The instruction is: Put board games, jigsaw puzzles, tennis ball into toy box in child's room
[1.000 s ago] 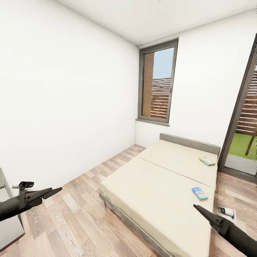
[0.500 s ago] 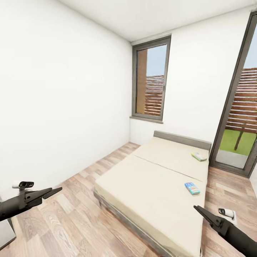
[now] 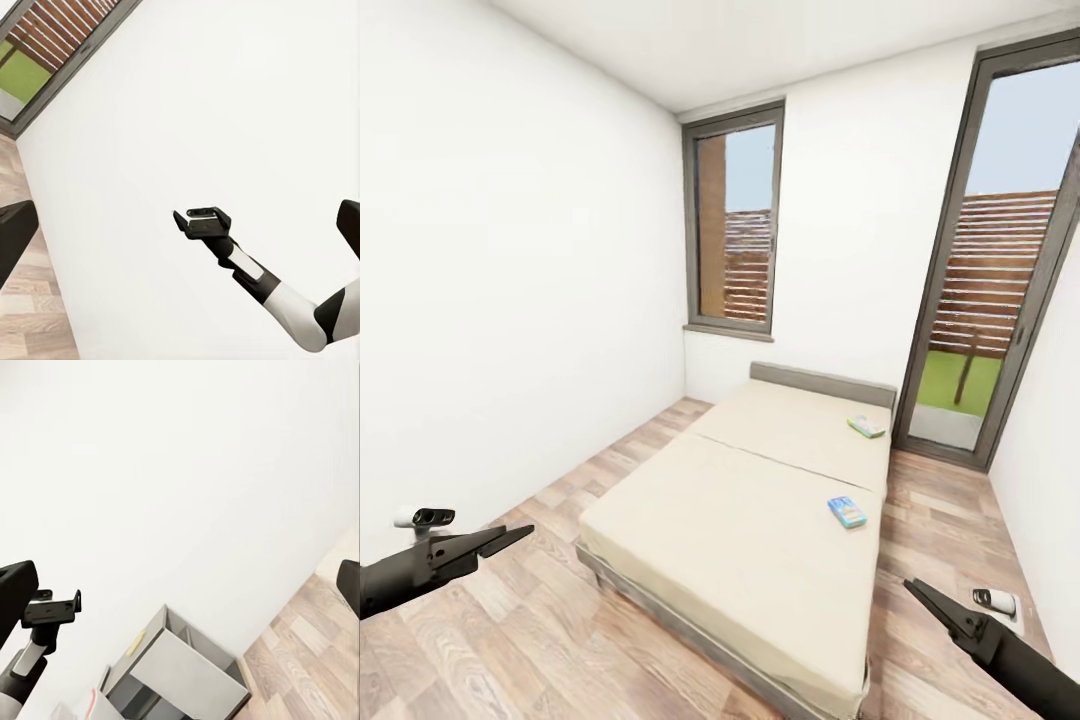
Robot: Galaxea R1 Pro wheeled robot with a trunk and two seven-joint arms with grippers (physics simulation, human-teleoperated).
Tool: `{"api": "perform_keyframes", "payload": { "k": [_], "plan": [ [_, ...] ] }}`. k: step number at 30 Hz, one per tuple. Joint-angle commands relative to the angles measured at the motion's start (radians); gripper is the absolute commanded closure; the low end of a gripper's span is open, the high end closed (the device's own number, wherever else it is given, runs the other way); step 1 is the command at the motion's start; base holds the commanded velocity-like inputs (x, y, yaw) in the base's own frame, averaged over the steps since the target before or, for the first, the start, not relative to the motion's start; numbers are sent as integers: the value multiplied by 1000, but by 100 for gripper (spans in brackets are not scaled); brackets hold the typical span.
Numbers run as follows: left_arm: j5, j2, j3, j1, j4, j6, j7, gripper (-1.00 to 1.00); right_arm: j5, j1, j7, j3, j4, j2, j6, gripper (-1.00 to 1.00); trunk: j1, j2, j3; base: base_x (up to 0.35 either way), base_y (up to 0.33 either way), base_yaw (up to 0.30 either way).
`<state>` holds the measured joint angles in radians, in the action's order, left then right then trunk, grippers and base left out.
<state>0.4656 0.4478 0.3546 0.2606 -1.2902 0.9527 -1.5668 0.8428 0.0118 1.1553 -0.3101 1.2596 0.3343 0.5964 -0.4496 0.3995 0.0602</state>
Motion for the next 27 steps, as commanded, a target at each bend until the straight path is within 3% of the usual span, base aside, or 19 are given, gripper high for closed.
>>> {"api": "perform_keyframes", "payload": {
  "k": [1,9,27],
  "plan": [
    [-1,0,0,0,0,11,-4,-100,7,1,-1,0,0,0,8,-100,0,1,0,0,-23,-278],
    [-1,0,0,0,0,11,-4,-100,6,0,-2,0,0,0,7,-100,0,1,0,0,-144,-228],
    [-1,2,0,0,0,11,-4,-100,2,0,-4,0,3,-1,7,-100,0,1,-4,20,-81,-21]
  ]
}}
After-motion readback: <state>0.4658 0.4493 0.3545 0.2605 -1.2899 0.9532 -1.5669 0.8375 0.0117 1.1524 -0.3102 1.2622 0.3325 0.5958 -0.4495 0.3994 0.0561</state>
